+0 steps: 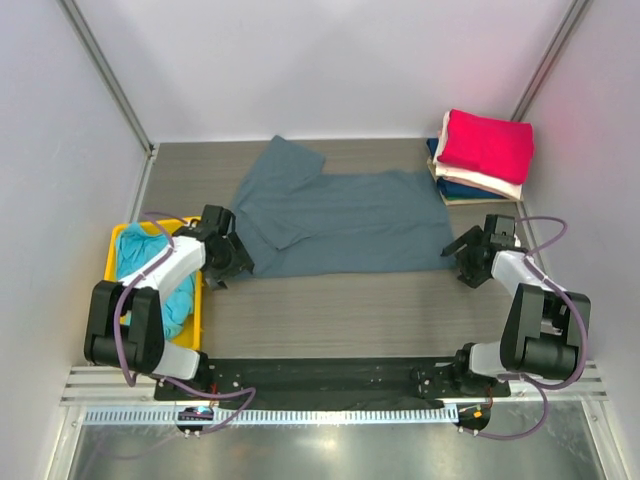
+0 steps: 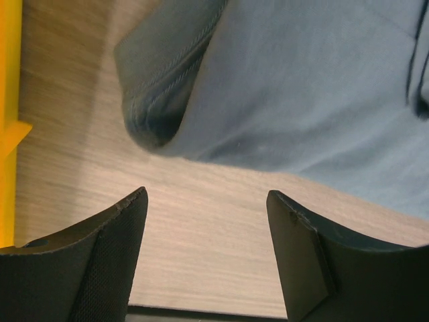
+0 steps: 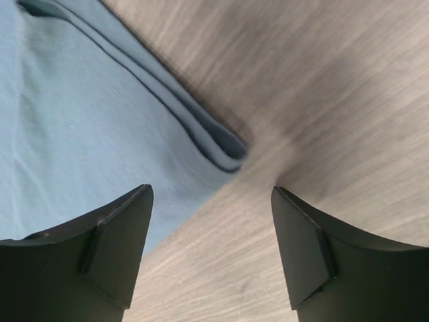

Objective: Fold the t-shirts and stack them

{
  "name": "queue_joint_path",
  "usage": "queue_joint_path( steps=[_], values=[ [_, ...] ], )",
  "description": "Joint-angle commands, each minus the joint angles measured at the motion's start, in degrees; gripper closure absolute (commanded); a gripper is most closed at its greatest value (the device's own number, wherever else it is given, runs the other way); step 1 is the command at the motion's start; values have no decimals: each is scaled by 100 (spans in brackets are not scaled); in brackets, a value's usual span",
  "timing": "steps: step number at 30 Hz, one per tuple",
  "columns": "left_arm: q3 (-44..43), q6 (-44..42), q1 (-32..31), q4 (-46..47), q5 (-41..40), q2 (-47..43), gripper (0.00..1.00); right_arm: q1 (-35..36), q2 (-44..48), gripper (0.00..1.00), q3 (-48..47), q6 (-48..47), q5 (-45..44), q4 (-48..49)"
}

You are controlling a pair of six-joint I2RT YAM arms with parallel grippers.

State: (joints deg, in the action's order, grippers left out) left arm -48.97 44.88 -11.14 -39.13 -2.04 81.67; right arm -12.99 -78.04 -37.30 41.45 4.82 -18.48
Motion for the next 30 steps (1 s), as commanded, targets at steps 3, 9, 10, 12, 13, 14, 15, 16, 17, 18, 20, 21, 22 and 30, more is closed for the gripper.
queue_joint_path(
  steps=[3,9,10,12,13,14,15,16,17,18,20,21,22,30],
  values=[
    [45,231,6,679,-340,86,23,-10,-360,27,-75,-41,72,424],
    [124,451,15,863,-761,332,23,-10,-625,55,-58,-102,142,793],
    [159,469,15,890,-832,367,23,-10,-668,60,-49,-111,151,880],
    [169,495,24,1021,-1060,490,28,-10,-721,74,-32,-128,168,977],
    [151,504,41,1048,-1140,543,32,-10,-747,80,-41,-120,212,1065],
    [107,513,50,1057,-1210,587,35,-10,-791,85,-49,-102,247,1083],
    [-15,504,59,1092,-1272,718,45,-10,-853,95,-93,-85,291,1127],
    [-112,443,76,1092,-1298,771,51,-19,-888,99,-137,-67,352,1162],
    [-261,416,68,1057,-1307,841,58,-10,-914,99,-190,-15,492,1154],
    [-575,381,85,970,-1273,920,71,-10,-906,99,-321,20,581,1119],
    [-1016,276,85,777,-1158,930,85,-10,-819,99,-488,99,721,961],
    [-1418,249,85,619,-1132,817,94,-10,-635,99,-724,100,740,873],
    [-1640,197,85,513,-1114,746,97,-10,-538,99,-900,91,740,585],
    [-2013,125,77,-533,-1352,-677,100,-177,983,99,-1378,-182,195,-806]
  ],
)
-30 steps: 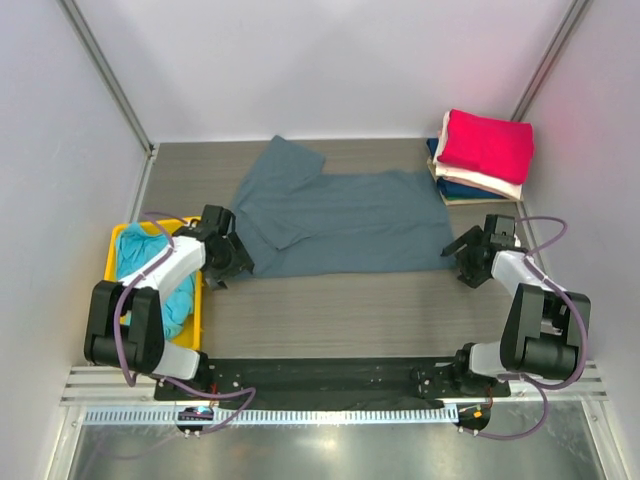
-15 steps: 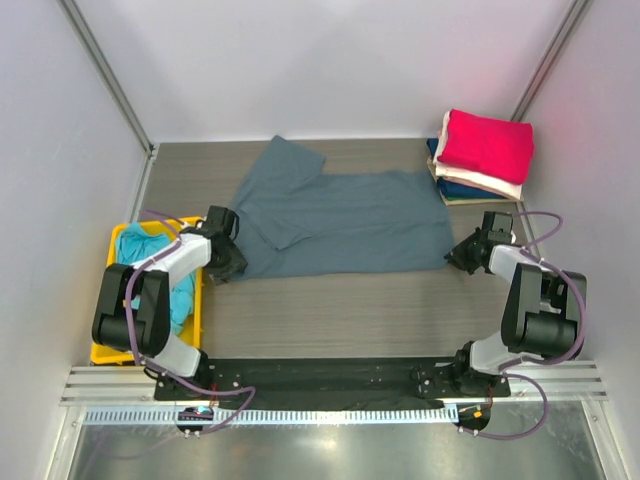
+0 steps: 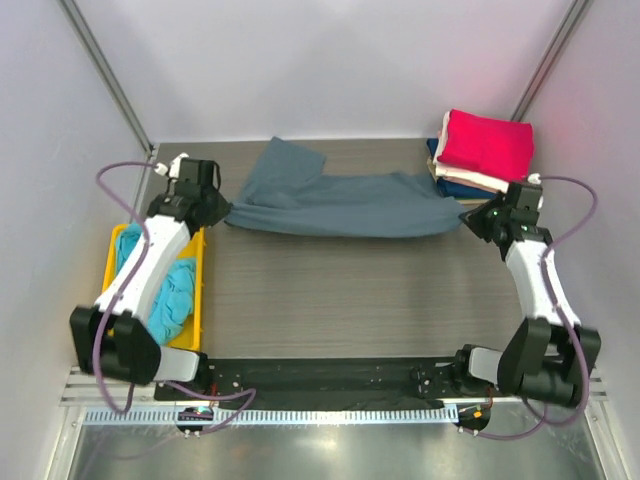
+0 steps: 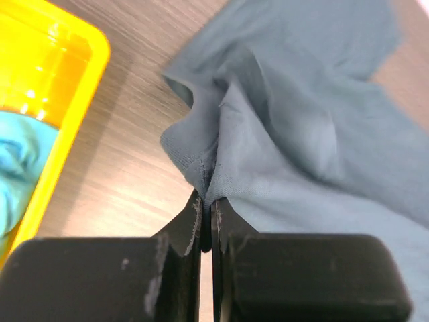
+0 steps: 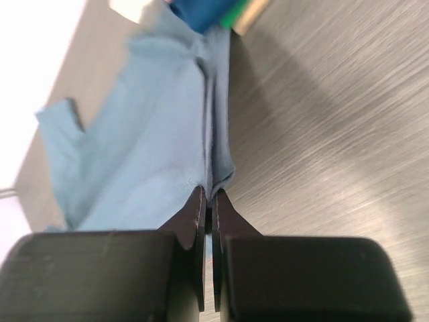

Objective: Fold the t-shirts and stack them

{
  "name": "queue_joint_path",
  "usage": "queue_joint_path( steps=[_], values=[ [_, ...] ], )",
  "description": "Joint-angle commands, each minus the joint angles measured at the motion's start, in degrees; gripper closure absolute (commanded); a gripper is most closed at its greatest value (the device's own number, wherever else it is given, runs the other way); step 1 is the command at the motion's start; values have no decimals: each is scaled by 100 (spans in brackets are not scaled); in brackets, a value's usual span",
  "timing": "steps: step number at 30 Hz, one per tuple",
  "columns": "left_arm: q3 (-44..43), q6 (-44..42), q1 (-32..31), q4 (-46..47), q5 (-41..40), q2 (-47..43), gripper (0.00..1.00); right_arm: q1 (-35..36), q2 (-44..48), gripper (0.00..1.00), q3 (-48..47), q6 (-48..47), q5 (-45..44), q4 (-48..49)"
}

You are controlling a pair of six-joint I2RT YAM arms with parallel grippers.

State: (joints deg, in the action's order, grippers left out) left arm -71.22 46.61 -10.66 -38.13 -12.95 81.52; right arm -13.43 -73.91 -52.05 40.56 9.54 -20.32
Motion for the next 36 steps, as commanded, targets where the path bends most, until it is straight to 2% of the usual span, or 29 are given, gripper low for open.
queue_joint_path(
  steps=[1,5,9,11,12,14,15,16,17,18,19,21,23,25,29,32,33,36],
  values=[
    [440,5,28,-634,-217,-855,100,-177,658,99,290,-39,-286,-692],
    [1958,322,28,-617,-15,-1908,99,-318,1210,99,1606,365,-102,-719],
    [2813,550,28,-896,135,-2752,95,-555,1949,99,2243,550,-215,-947],
    [3034,700,28,-1082,170,-3096,87,-669,2265,99,2348,663,-356,-1254],
    [3096,787,-24,-1143,161,-3402,77,-704,2589,99,2392,690,-391,-1369],
    [3079,1015,-182,-1319,301,-3607,64,-740,2846,95,2384,769,-427,-1703],
    [3070,1060,-174,-1468,345,-3703,60,-757,3038,78,2349,787,-418,-1791],
    [3062,1104,-182,-1548,389,-3835,59,-757,3127,68,2323,787,-366,-1940],
    [3044,1166,-174,-1618,494,-3914,59,-757,3172,52,2288,761,-304,-2019],
    [3027,1201,-182,-1775,539,-3976,56,-757,3216,22,2192,735,-260,-2116],
    [3000,1219,-183,-1855,565,-4116,54,-757,3277,13,2130,726,-251,-2360],
    [3000,1219,-174,-1935,601,-4257,51,-757,3391,3,1954,734,-225,-2617],
    [2948,1114,-174,-1839,574,-4346,48,-757,3697,1,1875,796,-137,-2793],
    [2834,851,-182,-1672,627,-4232,47,-757,3901,1,1813,822,-23,-2820],
    [2211,254,-174,-858,750,-3276,46,-757,3998,2,1506,498,222,-2470],
    [1403,-423,-182,-223,873,-2029,46,-749,3604,3,1207,190,820,-1890],
    [870,-581,-174,-117,891,-1269,46,-749,3281,3,1102,103,900,-1784],
    [-29,-1179,-182,218,900,-26,46,-696,2787,4,671,-267,1111,-1572]
  ],
)
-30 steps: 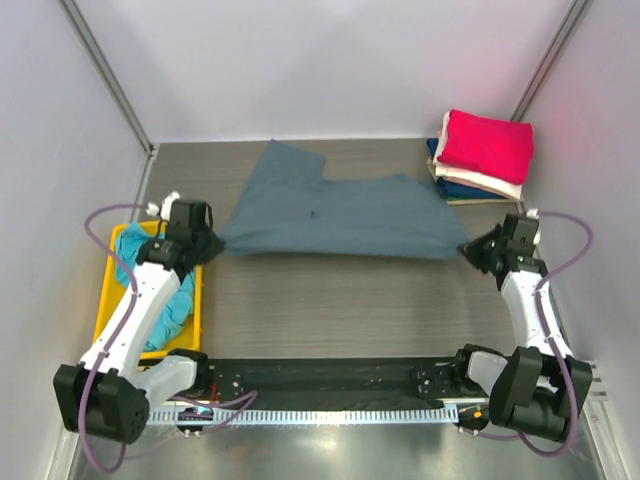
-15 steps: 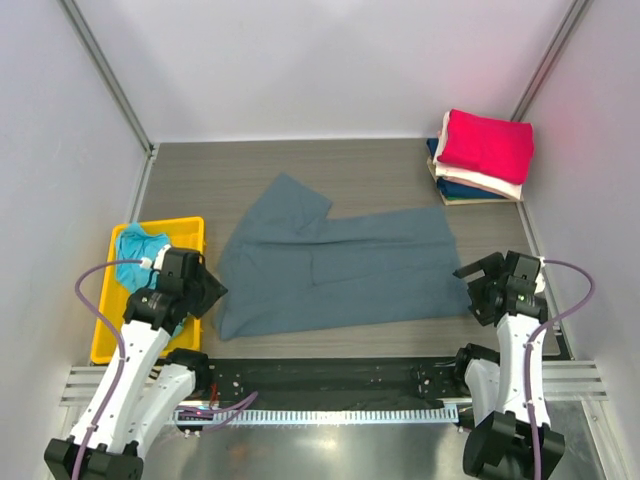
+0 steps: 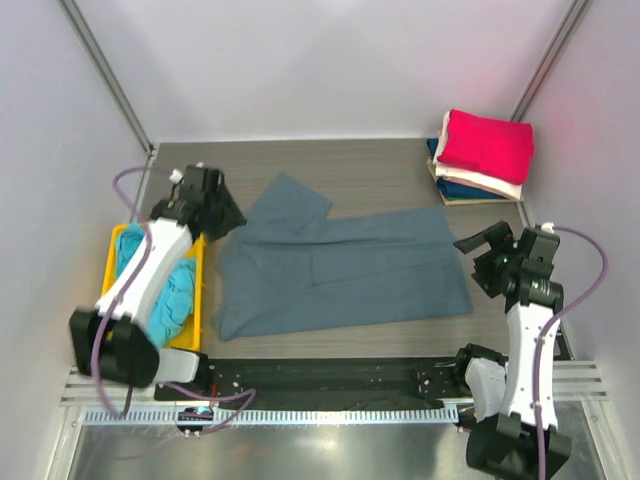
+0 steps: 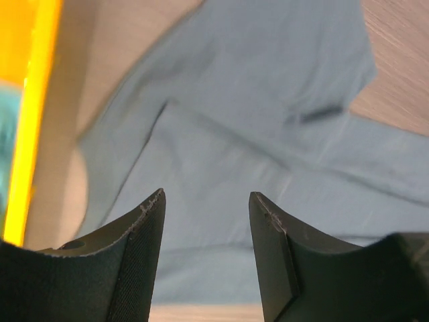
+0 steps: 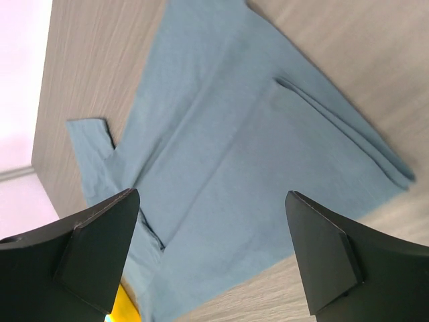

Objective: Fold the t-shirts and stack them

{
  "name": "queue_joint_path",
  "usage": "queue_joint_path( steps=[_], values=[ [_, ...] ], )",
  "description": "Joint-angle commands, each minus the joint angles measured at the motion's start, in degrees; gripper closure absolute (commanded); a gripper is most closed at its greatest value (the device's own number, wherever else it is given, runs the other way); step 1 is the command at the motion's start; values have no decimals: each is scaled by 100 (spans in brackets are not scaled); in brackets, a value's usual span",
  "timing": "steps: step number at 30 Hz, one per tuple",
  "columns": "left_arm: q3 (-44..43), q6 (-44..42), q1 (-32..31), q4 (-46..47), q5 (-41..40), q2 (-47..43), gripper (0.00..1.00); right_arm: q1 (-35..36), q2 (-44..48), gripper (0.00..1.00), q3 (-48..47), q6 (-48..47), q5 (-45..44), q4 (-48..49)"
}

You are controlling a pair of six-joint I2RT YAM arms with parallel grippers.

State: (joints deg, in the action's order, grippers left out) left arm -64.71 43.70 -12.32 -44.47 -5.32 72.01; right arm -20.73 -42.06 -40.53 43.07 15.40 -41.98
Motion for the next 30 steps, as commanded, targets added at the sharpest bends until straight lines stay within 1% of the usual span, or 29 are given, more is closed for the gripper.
queue_joint_path(
  steps=[1,3,4,6,7,9,10,11,13,14,16,17,22,25,26,29,30],
  values=[
    [-1301,-994,1,896,145,1703,46,51,-712,4,-604,-615,517,603],
    [-2060,-1293,-8,966,312,2569,46,165,-952,4,-937,-851,491,603],
    [-2838,-1372,-8,975,417,3382,47,244,-1118,4,-1043,-905,421,568],
    [-3563,-1574,-8,975,706,4107,47,507,-1207,4,-1219,-975,219,585],
    [-4315,-1628,-8,975,769,4850,46,596,-1234,4,-1237,-985,157,611],
    [-5039,-1724,-8,923,857,5540,46,771,-1225,4,-1203,-967,25,682],
    [-5382,-1742,-8,861,892,5839,45,972,-1217,4,-1176,-941,-36,778],
    [-6099,-1751,1,722,919,6469,44,1105,-1243,4,-1167,-923,-89,796],
    [-6780,-1734,-8,537,1015,7017,44,1464,-1295,4,-1132,-888,-186,884],
    [-7331,-1716,-8,440,1077,7498,43,1562,-1356,4,-1123,-897,-212,884],
    [-7599,-1620,-8,456,1112,7792,43,1721,-1427,4,-1106,-914,-283,928],
    [-7627,-1593,-8,613,1173,7872,41,1791,-1445,4,-1071,-923,-283,937],
    [-7434,-1610,-34,747,1261,8101,41,1827,-1629,4,-992,-1046,-564,1025],
    [-7101,-1724,-34,843,1349,8057,50,1836,-1892,4,-1044,-1151,-845,1095],
    [-7039,-1820,-43,904,1358,8048,55,1845,-1989,4,-1114,-1160,-1054,1095],
    [-6880,-1892,-60,1027,1402,8083,60,1950,-2472,4,-1263,-1239,-1363,1148],
    [-6967,-1953,-43,967,1602,8118,63,1994,-2613,4,-1412,-1266,-1512,1148]
  ],
)
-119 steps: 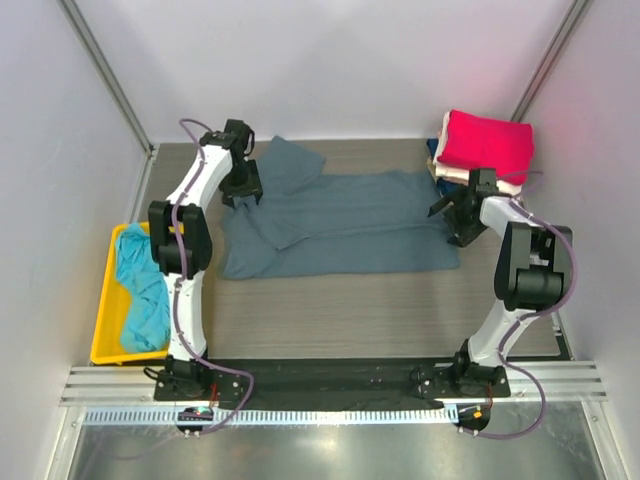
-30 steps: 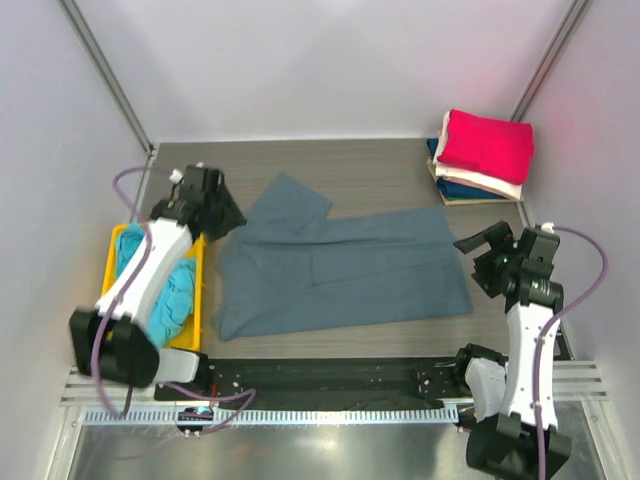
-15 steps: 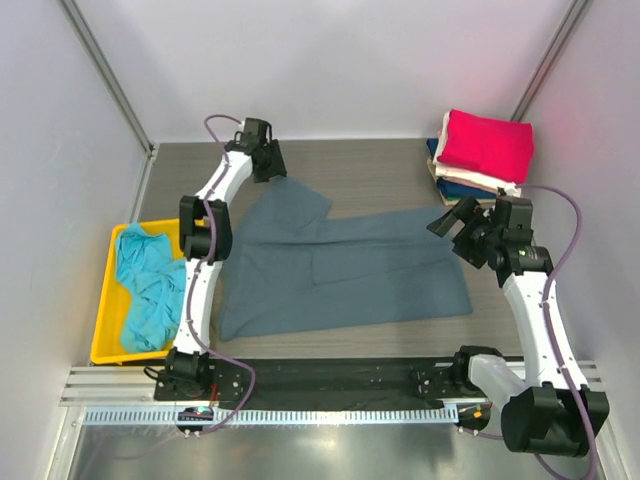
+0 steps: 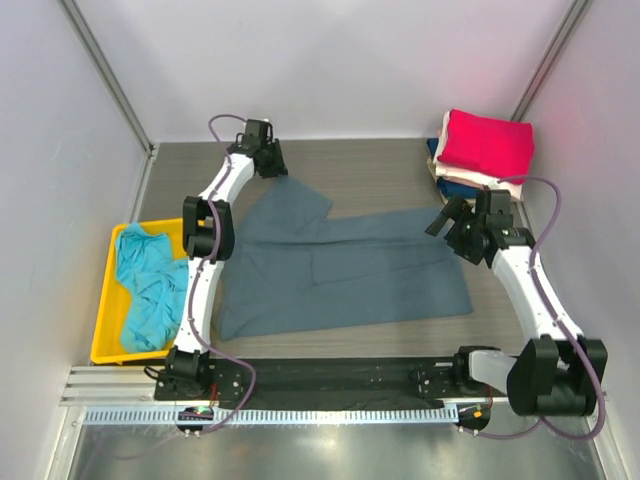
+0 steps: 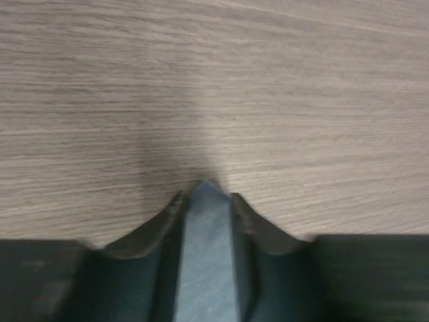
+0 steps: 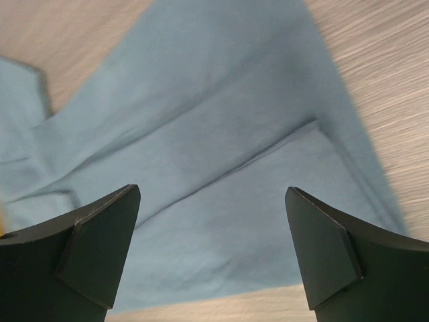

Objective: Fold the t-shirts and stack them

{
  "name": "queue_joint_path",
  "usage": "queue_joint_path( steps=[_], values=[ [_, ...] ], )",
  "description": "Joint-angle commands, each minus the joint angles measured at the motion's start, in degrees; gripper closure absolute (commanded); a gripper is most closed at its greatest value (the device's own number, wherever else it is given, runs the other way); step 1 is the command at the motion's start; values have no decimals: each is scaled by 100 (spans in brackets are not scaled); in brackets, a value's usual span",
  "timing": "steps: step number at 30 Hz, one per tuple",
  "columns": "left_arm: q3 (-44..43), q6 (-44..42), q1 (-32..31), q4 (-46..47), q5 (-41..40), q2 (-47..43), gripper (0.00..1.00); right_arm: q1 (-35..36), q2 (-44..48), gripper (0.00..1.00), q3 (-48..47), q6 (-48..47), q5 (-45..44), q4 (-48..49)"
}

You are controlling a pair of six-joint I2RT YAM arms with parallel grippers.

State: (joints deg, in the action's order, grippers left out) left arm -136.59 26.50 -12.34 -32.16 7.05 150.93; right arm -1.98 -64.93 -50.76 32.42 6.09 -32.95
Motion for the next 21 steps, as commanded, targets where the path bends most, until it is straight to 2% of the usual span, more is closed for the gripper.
queue_joint_path(
  steps=[1,2,3,5,7,8,9,10,11,14,21],
  values=[
    [221,-242,-49,-264,359,235,70,197,-458,4,-469,-201,-887,271],
    [247,-242,-41,-221,393,226,88,198,-781,4,-548,-219,-1003,298],
    [265,-251,-6,-220,402,209,99,198,-950,4,-723,-245,-1100,298],
    [553,-85,82,181,437,-27,100,198,-1380,5,-926,-298,-1425,351],
    [1552,405,354,804,814,-317,100,198,-2066,6,-1312,-333,-1706,429],
    [1966,626,468,1643,1024,-589,100,198,-2277,10,-1583,-403,-1751,491],
    [2683,820,634,2052,1227,-731,100,198,-2749,12,-1742,-421,-1777,535],
    [2847,952,636,2404,1246,-819,100,198,-2954,15,-1909,-439,-1821,570],
    [2875,936,636,2460,1246,-846,100,372,-3182,21,-2059,-482,-1848,596],
    [2875,944,636,2452,1246,-846,100,487,-3798,28,-2665,-579,-2162,658],
    [2779,1015,654,2417,1282,-785,100,567,-4800,35,-3589,-729,-2638,649]
  ],
)
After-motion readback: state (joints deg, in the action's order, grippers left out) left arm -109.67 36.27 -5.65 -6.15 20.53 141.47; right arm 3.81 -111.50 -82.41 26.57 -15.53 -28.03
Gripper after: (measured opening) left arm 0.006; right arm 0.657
